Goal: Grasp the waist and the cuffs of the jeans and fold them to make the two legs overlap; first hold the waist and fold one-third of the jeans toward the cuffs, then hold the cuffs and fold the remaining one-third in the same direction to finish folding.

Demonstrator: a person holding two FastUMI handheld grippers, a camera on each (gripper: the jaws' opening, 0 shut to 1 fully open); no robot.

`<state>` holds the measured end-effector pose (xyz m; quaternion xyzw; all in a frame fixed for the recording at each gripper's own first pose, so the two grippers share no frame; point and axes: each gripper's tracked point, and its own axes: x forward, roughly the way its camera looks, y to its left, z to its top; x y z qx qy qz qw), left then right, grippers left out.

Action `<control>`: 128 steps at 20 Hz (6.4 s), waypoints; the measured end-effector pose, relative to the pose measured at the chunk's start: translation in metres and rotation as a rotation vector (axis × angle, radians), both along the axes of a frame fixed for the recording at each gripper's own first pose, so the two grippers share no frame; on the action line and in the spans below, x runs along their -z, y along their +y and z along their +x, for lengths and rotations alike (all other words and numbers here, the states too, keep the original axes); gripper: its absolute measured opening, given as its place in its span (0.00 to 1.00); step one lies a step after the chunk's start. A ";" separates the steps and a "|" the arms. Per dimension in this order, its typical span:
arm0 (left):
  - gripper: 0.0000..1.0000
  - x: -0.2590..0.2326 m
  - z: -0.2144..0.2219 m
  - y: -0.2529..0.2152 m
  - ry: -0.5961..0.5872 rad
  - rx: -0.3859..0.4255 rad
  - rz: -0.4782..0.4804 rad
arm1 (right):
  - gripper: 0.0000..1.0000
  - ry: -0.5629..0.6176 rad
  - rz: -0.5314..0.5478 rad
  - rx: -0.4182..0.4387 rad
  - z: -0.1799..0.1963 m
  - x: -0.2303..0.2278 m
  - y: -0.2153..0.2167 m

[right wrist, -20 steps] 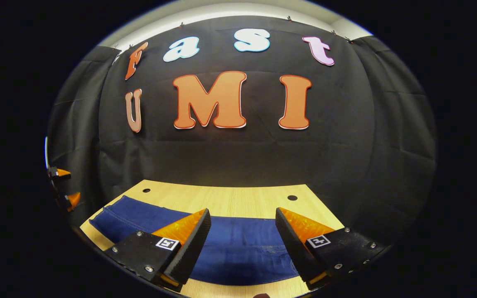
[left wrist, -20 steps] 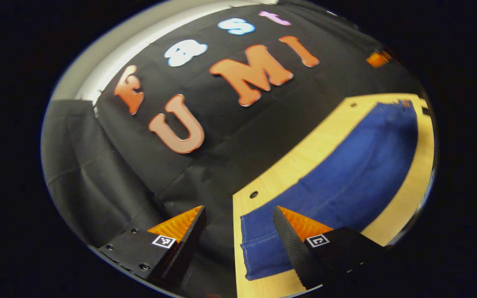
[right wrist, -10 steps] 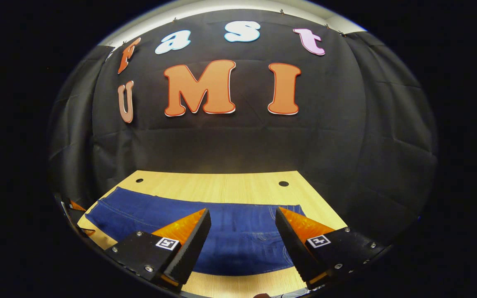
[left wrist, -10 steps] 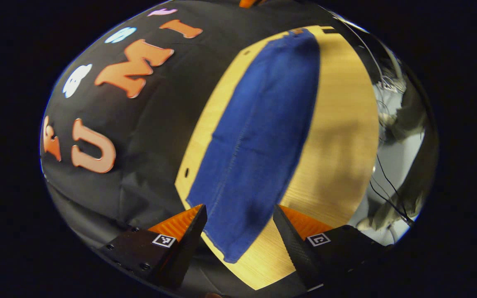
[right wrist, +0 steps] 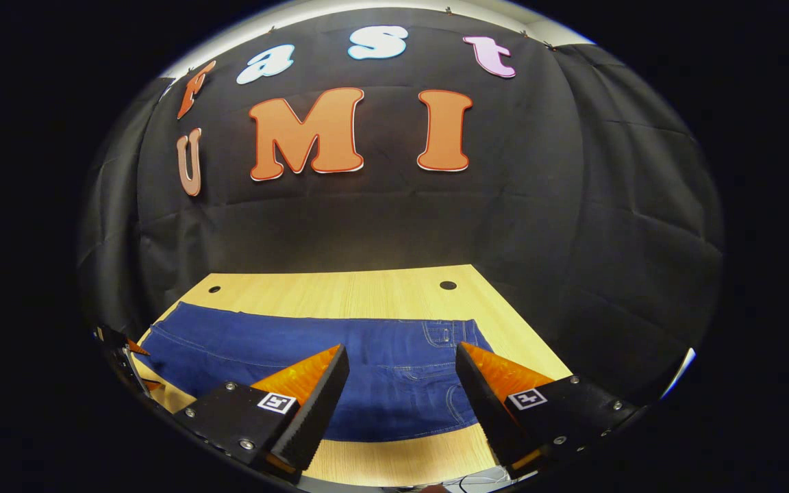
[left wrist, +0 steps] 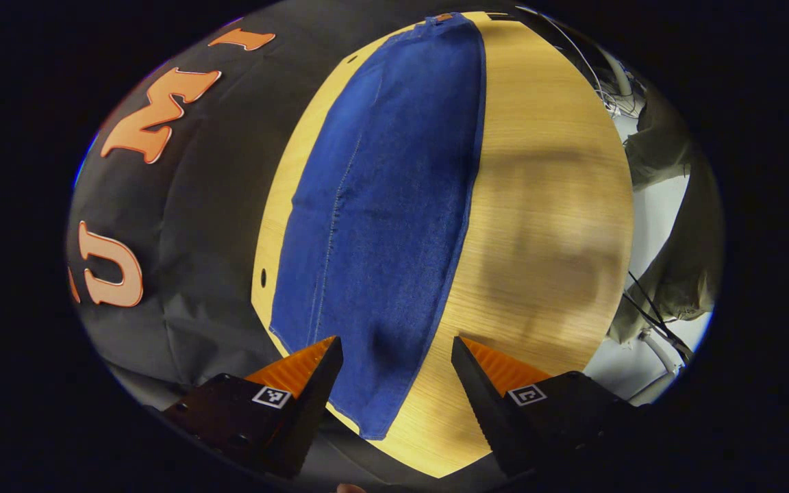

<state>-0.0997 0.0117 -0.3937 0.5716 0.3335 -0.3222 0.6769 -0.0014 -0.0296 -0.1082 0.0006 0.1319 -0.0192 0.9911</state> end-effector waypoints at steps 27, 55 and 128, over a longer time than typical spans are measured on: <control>0.06 0.041 0.097 -0.014 -0.163 0.041 0.111 | 0.96 -0.032 -0.198 0.029 0.032 -0.008 -0.026; 0.07 0.025 0.083 -0.008 -0.131 -0.107 0.055 | 0.98 0.311 -1.508 -0.796 -0.017 0.146 -0.059; 1.00 0.054 0.403 -0.071 0.544 0.057 -0.008 | 1.00 0.936 -0.577 -0.470 0.291 0.119 -0.060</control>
